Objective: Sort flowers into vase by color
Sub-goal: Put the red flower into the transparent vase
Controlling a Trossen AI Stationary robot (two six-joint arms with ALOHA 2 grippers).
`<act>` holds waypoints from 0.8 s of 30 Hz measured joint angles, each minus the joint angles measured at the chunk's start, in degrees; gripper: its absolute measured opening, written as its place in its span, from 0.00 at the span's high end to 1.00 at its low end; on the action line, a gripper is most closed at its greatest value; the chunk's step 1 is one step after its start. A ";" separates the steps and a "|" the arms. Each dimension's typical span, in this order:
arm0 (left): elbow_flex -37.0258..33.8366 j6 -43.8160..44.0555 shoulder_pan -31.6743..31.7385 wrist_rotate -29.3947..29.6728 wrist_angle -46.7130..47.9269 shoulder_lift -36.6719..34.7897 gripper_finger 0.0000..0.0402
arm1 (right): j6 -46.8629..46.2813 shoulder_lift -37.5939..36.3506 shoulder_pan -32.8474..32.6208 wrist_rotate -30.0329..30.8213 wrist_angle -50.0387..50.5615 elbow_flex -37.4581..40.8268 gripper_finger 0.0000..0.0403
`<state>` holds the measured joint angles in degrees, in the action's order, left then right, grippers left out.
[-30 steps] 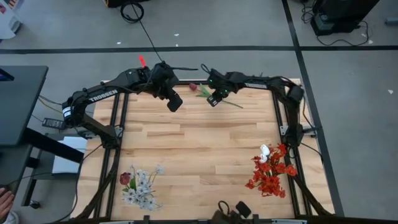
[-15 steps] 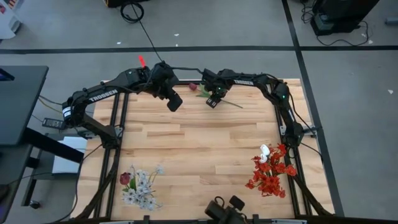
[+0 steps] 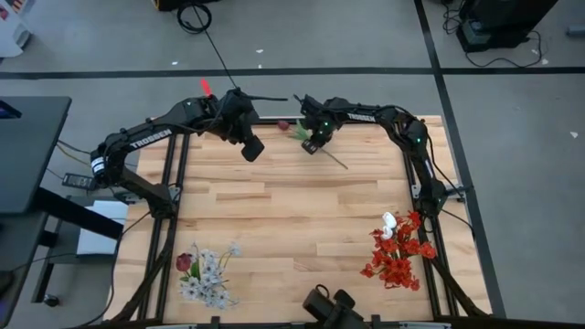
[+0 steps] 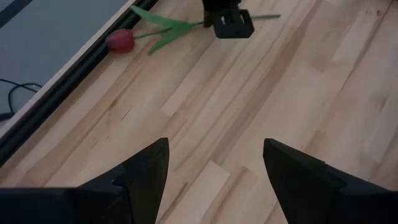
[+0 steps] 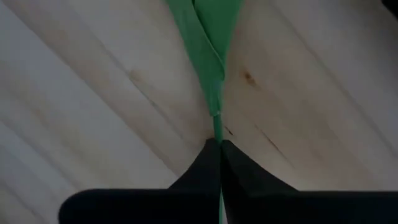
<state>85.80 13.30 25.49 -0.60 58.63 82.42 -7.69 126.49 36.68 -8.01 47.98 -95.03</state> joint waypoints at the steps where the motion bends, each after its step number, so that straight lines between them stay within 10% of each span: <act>1: 0.00 -0.51 0.23 -0.02 0.23 -0.29 0.34 | -1.08 -0.35 -0.01 -1.24 -1.44 0.11 0.99; 13: 0.00 -9.30 6.79 -2.88 -0.07 -7.54 0.42 | -18.54 -12.95 -5.61 -8.34 -19.61 -0.04 1.00; 24: 0.02 -19.29 11.44 -14.60 -3.72 -12.10 0.42 | -22.15 -20.91 -18.72 5.17 -45.17 -0.10 1.00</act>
<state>85.82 -5.98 36.92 -15.20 54.91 70.32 -29.84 105.58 17.96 -2.84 2.81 -95.13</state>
